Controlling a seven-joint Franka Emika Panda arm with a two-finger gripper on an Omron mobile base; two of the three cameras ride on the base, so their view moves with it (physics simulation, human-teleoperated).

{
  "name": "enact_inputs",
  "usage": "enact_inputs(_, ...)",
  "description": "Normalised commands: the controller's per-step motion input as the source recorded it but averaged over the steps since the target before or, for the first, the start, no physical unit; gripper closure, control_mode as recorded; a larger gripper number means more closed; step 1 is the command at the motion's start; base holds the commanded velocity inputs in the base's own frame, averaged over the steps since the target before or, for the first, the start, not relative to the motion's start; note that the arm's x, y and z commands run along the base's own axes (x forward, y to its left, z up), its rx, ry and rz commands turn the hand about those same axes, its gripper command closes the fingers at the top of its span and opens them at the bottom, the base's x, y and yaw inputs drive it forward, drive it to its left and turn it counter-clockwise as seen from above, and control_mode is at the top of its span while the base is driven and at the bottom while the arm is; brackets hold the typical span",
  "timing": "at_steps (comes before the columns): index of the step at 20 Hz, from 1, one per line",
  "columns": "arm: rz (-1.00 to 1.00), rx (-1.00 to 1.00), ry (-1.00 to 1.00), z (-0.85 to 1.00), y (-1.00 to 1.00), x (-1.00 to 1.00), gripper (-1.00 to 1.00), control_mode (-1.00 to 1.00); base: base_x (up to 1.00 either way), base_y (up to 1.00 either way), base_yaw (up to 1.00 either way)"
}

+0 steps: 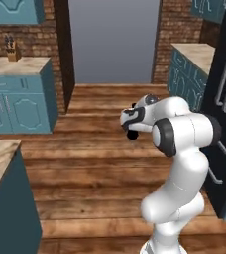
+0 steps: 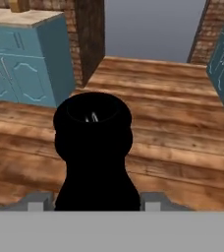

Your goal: Place the large bottle from the dining counter next to the other large bottle outside the sink, and place the small bottle from the dining counter next to the other small bottle inside the sink.

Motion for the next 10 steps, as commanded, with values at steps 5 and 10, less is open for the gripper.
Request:
enact_inputs(5, 0.0, 0.0, 0.0, 0.0, 0.0, 0.0, 1.0, 1.0, 1.0, -0.35, 0.37)
enact_inputs(10, 0.0, 0.0, 0.0, 0.0, 0.0, 0.0, 1.0, 1.0, 1.0, -0.21, 0.46)
